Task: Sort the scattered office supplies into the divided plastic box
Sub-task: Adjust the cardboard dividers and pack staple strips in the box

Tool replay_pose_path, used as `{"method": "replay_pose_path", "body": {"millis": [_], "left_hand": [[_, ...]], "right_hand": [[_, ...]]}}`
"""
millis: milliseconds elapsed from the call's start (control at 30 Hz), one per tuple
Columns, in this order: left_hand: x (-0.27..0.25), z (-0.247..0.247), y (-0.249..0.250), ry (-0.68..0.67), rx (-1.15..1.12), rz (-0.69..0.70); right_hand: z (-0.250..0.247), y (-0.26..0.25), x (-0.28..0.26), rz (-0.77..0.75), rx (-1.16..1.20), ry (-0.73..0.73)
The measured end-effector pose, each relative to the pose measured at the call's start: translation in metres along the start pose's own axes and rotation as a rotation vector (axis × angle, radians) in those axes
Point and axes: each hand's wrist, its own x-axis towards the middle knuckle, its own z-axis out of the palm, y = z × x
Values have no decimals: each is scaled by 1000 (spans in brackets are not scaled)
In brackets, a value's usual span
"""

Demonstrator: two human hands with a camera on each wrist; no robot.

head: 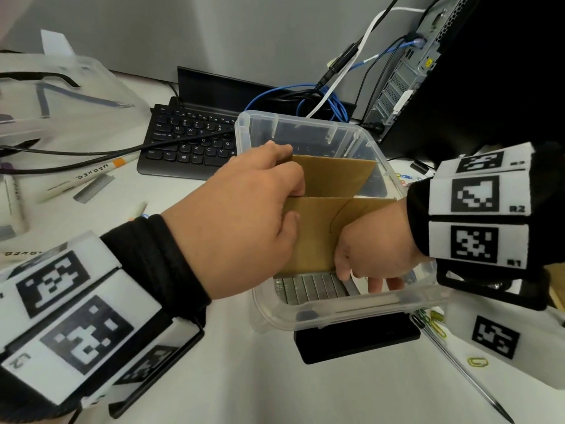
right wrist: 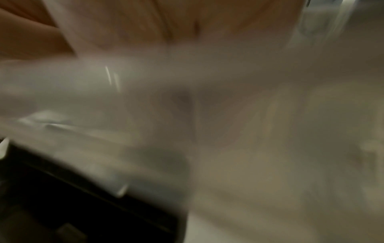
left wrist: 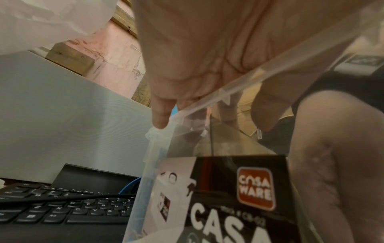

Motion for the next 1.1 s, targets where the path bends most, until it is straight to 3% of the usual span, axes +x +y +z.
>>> {"method": "replay_pose_path", "body": {"millis": [300,467,567,800,967,1100], "left_hand": [[0,1,2,-33,4,-50],[1,1,3,-38,8,-64],[0,-1,5,-15,-18,-83],[-2,-22,20,191,-66,97],[-2,-27,28,96,-313,-16],[0,-18,26,34,-524,-116]], "right_hand": [[-3,-3,-3,40,-22,7],[-14,-7,-27,26,79,-51],[-26,0,-45,-67,292,-47],[-55,6,-82,-395,564,228],[-57,9,-90,-587,653,274],[-49,13,-84,-560,688,253]]}}
